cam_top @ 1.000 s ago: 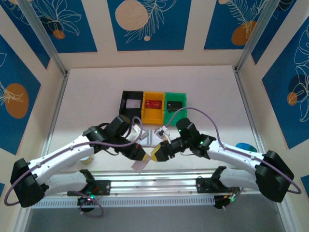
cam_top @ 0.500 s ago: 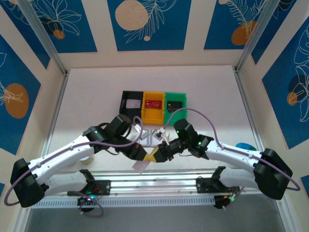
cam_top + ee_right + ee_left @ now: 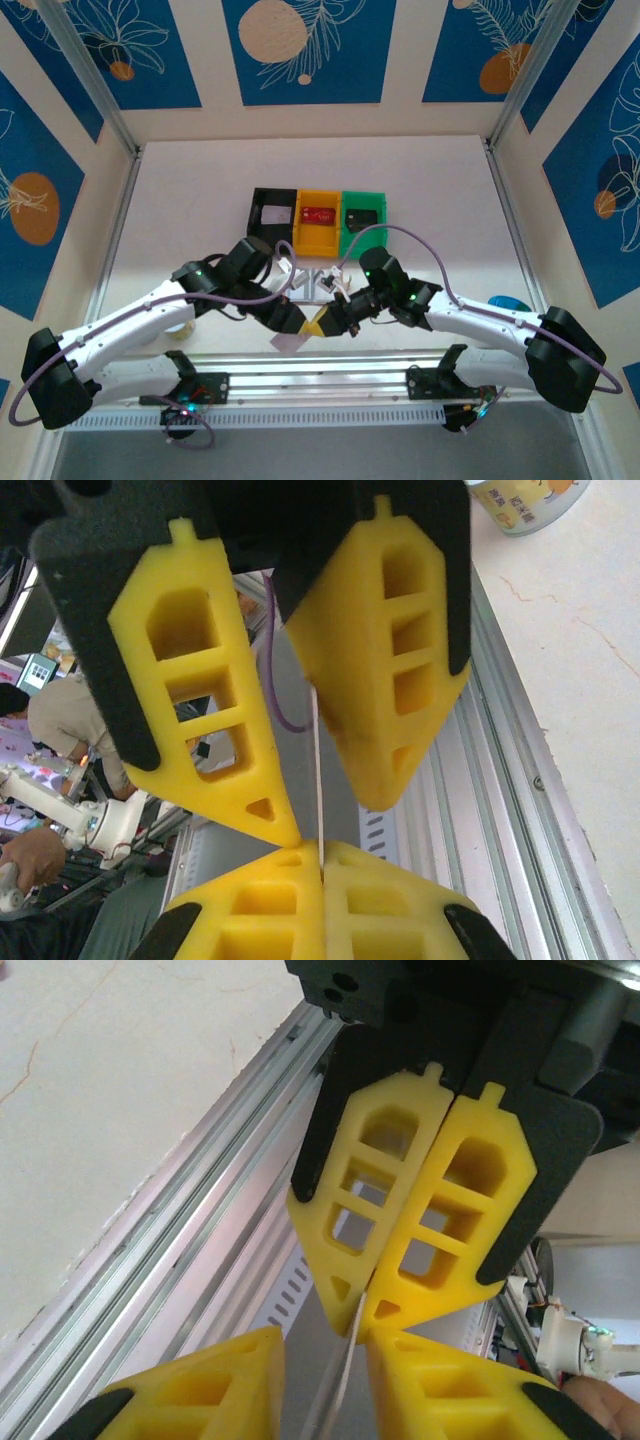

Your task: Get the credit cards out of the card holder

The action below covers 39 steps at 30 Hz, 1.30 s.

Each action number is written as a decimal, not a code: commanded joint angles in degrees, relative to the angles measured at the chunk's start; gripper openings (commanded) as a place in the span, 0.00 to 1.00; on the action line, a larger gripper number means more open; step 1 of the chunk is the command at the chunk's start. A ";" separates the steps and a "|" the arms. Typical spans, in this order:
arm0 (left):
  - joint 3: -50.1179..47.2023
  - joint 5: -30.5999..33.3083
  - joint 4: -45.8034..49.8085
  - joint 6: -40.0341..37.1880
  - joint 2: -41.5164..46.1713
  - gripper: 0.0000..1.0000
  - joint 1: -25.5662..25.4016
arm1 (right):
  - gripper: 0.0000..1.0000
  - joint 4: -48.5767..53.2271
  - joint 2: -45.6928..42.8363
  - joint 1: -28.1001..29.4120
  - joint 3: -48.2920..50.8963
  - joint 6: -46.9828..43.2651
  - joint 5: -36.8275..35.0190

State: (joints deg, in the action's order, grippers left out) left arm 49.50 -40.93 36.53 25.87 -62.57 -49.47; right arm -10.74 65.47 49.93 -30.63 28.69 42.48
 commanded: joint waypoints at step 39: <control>-14.96 84.94 -32.13 -18.61 25.92 1.00 13.71 | 0.00 16.93 18.46 -7.54 -31.90 18.71 -40.72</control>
State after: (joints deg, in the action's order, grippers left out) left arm 35.92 37.58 11.94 9.19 -38.92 -36.38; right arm 4.75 80.47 41.43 -58.96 43.90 5.74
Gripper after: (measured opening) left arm 0.996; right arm 0.063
